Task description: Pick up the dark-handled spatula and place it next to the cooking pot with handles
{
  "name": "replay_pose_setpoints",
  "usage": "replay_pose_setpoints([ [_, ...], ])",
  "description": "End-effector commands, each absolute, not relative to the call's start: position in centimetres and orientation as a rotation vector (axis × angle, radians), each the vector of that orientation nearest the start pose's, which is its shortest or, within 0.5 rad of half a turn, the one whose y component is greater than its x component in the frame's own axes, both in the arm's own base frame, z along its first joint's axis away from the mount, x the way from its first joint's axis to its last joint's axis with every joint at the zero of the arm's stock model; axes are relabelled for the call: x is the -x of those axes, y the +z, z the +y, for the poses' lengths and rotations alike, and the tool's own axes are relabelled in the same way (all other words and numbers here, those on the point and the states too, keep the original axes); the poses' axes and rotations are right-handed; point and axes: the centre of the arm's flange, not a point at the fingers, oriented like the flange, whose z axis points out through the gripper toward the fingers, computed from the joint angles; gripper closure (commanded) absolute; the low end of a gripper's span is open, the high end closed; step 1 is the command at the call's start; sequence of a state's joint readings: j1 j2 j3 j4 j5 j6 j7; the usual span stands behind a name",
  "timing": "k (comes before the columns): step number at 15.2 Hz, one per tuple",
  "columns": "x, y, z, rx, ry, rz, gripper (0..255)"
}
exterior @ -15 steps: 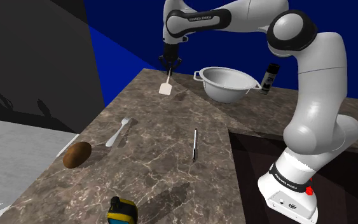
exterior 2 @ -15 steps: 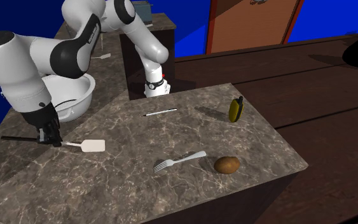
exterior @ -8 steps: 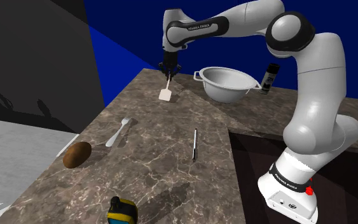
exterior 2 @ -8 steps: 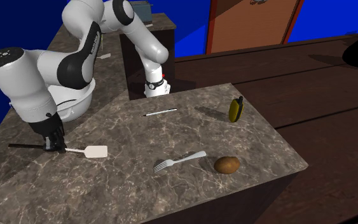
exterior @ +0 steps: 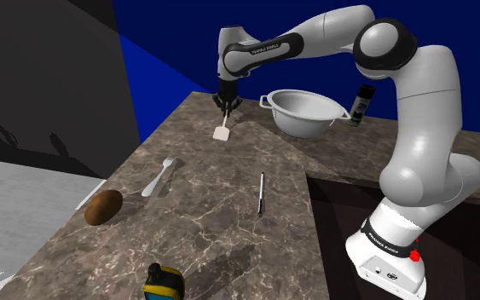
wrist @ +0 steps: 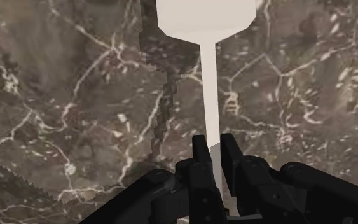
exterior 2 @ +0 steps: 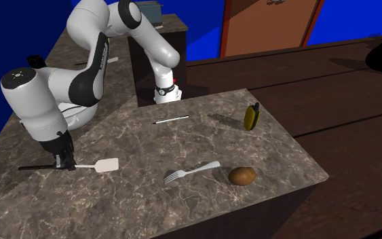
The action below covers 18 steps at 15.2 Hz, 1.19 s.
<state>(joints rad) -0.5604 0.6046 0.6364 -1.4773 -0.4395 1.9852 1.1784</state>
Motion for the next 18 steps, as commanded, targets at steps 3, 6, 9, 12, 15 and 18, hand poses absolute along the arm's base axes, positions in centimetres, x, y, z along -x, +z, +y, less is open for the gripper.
replay_pose_setpoints([
  [3, -70.0, 35.5, -5.3, 2.769, -0.092, 1.548, 255],
  [6, -70.0, 35.1, -5.3, 2.769, -0.092, 1.548, 255],
  [9, -70.0, 35.1, -5.3, 2.769, -0.092, 1.548, 255],
  [12, -70.0, 35.1, -5.3, 2.769, -0.092, 1.548, 255],
  [15, -70.0, 35.1, -5.3, 2.769, -0.092, 1.548, 0],
  [18, -70.0, 35.1, -5.3, 2.769, -0.092, 1.548, 0],
])
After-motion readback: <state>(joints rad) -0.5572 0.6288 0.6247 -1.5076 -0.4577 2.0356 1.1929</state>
